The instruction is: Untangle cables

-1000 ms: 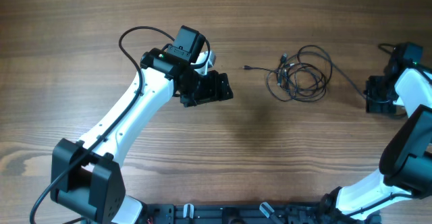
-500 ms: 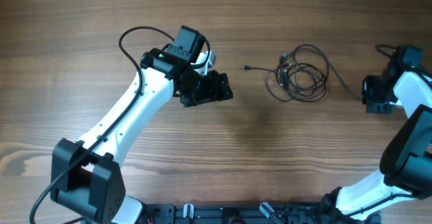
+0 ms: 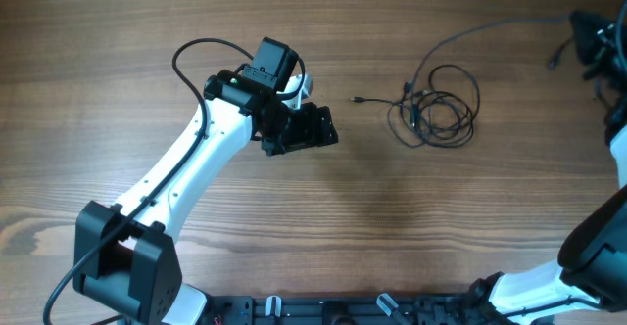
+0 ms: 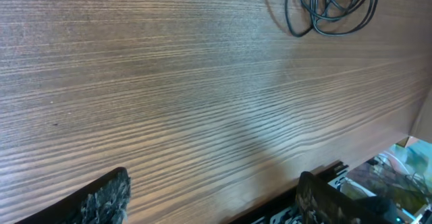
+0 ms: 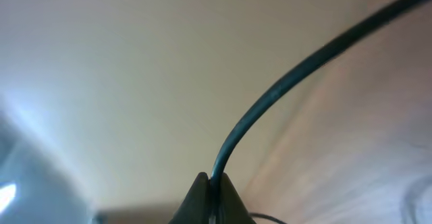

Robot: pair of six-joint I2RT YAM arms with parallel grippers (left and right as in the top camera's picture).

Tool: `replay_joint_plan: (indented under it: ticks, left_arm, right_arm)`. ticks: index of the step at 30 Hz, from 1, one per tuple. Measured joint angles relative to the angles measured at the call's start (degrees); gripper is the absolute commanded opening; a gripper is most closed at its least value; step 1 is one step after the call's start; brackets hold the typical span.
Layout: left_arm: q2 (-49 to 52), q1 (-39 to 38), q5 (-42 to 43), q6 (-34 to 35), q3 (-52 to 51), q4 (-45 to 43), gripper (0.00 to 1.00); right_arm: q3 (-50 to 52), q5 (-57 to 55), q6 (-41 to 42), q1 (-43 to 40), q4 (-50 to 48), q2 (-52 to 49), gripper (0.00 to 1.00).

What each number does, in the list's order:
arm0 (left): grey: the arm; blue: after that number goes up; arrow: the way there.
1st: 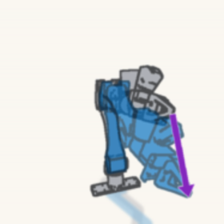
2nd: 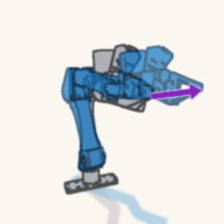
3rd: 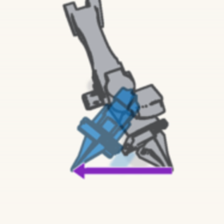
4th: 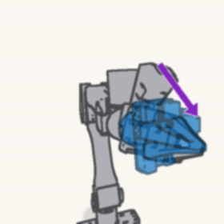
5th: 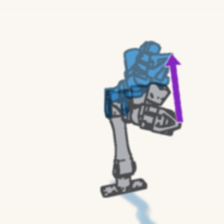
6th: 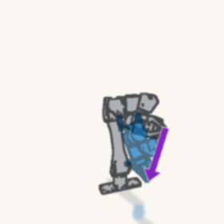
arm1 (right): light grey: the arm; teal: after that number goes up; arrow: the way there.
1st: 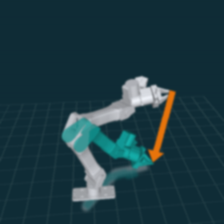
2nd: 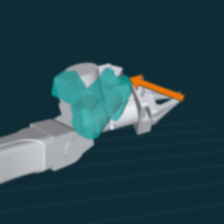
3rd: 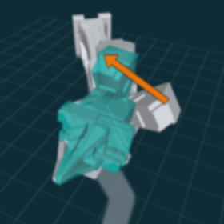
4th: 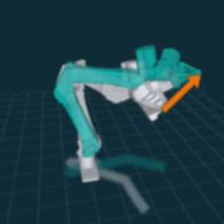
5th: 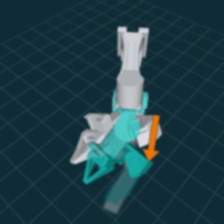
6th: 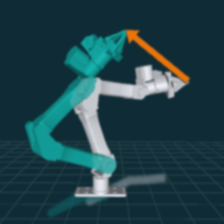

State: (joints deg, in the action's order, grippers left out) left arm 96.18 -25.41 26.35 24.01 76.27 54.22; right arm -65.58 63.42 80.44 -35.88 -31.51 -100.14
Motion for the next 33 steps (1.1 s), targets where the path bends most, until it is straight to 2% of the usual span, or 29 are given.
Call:
replay_joint_plan:
  ticks: [5,8,11,16,25,27,29,33]
  left_arm:
    - [0.0,0.0,-0.15,0.0,-0.02,0.0,0.81]
    - [0.0,0.0,-0.13,0.0,-0.02,0.02,0.81]
    - [0.0,0.0,-0.15,0.0,-0.02,0.0,0.81]
    - [0.0,0.0,-0.15,0.0,-0.02,0.0,0.81]
    - [0.0,0.0,-0.15,0.0,0.0,0.0,0.81]
    - [0.0,0.0,-0.15,0.0,0.0,0.0,0.81]
    - [0.0,0.0,-0.15,0.0,0.0,0.02,0.81]
    - [0.0,0.0,-0.13,0.0,0.0,0.31,0.81]
  right_arm:
    - [0.04,5.66,16.74,-0.79,-23.71,0.07,0.04]
    - [0.02,5.33,27.23,-0.83,-36.72,0.13,0.04]
    - [0.02,3.19,32.54,-0.83,-41.31,0.68,0.04]
    - [0.02,1.05,36.39,-0.83,-41.64,1.27,0.04]
    - [0.02,2.75,37.11,-0.83,-40.7,1.29,0.05]
    - [-0.04,3.76,35.06,-0.83,-35.54,1.62,0.05]
    - [-0.46,5.14,30.88,-0.81,-26.1,1.92,0.05]
    - [-1.6,7.41,19.82,-1.03,-9.42,2.01,0.04]
